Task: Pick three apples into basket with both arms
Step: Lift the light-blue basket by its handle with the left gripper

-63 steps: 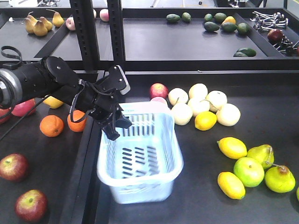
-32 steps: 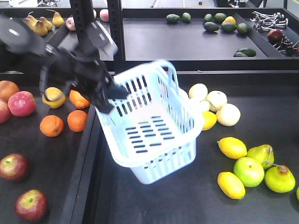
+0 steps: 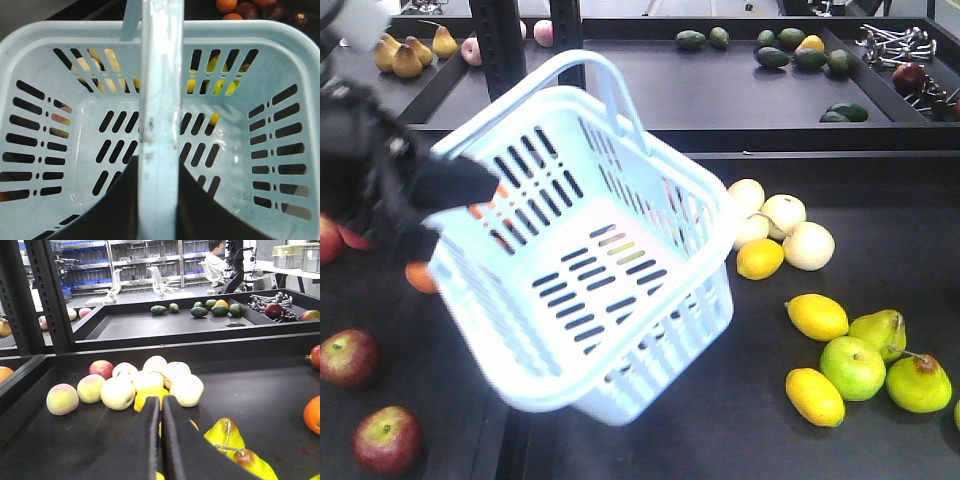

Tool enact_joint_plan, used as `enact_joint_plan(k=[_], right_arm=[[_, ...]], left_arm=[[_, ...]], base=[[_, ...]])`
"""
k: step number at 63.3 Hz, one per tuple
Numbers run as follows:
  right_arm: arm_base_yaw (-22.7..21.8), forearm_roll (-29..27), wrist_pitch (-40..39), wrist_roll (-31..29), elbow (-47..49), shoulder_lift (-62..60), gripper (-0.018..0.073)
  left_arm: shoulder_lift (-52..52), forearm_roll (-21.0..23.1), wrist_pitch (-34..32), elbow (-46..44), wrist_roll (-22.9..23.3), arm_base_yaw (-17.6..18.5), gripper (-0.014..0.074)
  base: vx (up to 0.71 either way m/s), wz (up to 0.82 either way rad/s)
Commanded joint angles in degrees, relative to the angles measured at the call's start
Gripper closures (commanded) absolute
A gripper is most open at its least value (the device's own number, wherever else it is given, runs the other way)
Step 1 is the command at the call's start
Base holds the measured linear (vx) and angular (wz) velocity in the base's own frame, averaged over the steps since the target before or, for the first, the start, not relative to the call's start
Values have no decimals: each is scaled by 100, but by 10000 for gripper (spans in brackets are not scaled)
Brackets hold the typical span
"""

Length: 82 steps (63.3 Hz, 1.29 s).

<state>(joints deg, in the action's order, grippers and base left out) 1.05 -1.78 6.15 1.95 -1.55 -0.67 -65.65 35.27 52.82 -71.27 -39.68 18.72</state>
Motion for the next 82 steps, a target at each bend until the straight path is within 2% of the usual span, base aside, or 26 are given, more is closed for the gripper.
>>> enact_joint_plan(k=[1, 15, 22, 29, 40, 53, 82], right_arm=[[-41, 64, -385, -46, -85, -78, 564], [-41, 64, -385, -46, -85, -78, 564], [-41, 64, -385, -46, -85, -78, 564], [-41, 64, -385, -46, -85, -78, 564], [-41, 64, -385, -46, -85, -78, 564], [-41, 64, -385, -46, -85, -78, 564], [-41, 64, -385, -46, -85, -78, 564]], left_arm=[[795, 295, -749, 614, 226, 9, 605], [2484, 550, -1892, 2532, 866, 9, 605], [3231, 611, -2333, 3270, 985, 9, 605], [3777, 615, -2483, 3738, 1018, 9, 605], [4223, 596, -2487, 4075, 1018, 9, 605], [4213, 588, -2267, 4125, 1013, 9, 604], [4213, 588, -2267, 4125, 1008, 9, 604]], base=[[0, 0], [0, 0], [0, 0], [0, 0], [0, 0], [0, 0], [0, 0]])
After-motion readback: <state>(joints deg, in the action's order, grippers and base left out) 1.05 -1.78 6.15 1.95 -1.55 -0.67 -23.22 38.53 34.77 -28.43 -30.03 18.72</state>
